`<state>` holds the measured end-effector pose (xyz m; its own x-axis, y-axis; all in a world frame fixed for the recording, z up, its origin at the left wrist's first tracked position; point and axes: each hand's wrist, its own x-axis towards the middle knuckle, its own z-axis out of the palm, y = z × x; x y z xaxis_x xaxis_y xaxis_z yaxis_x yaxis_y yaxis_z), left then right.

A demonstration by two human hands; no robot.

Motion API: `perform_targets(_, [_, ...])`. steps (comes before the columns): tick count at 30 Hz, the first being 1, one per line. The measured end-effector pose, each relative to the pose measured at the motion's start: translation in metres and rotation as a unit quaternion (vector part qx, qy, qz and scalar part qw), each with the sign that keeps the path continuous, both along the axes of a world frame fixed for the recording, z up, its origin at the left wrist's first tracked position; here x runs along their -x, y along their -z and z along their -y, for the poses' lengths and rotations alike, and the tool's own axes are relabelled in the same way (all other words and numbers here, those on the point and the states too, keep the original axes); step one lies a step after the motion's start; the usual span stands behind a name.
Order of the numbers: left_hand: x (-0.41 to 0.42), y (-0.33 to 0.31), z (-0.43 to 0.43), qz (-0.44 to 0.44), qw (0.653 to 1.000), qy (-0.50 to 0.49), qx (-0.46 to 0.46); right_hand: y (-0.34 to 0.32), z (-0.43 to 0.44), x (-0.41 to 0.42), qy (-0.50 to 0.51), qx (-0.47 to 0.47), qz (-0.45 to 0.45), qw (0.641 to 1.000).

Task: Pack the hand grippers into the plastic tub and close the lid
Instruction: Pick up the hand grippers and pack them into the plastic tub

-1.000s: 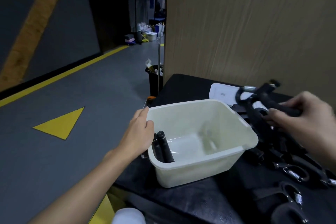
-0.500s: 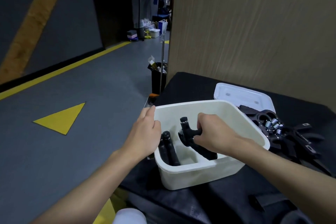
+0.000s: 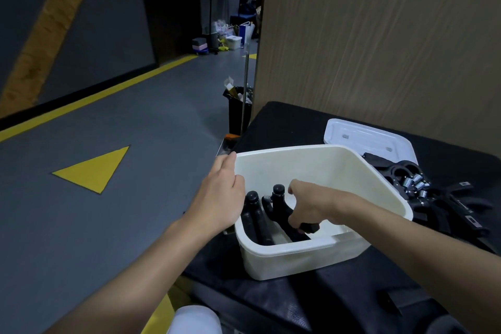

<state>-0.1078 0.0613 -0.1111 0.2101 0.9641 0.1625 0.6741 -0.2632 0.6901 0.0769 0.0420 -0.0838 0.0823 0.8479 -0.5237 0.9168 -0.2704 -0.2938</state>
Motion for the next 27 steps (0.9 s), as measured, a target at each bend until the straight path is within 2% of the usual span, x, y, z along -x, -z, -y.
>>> perform_targets(6, [0.0, 0.001, 0.0, 0.01, 1.0, -0.001, 0.0, 0.01, -0.008, 0.002, -0.005, 0.077, -0.054, 0.996])
perform_targets(11, [0.0, 0.001, 0.0, 0.013, 1.0, 0.0, -0.003, 0.011, -0.014, 0.007, -0.023, 0.097, -0.042, 0.994])
perform_targets(16, [0.0, 0.0, 0.001, 0.013, 1.0, 0.001, -0.006, 0.017, -0.019, 0.009, 0.021, 0.095, -0.116, 0.989])
perform_targets(21, [0.0, 0.001, 0.0, 0.009, 1.0, -0.003, -0.01, 0.016, -0.022, 0.009, 0.043, 0.135, -0.196, 0.97])
perform_targets(27, [0.0, 0.002, 0.0, 0.009, 1.0, -0.007, -0.008, 0.015, -0.023, 0.004, 0.04, 0.139, -0.224, 0.964])
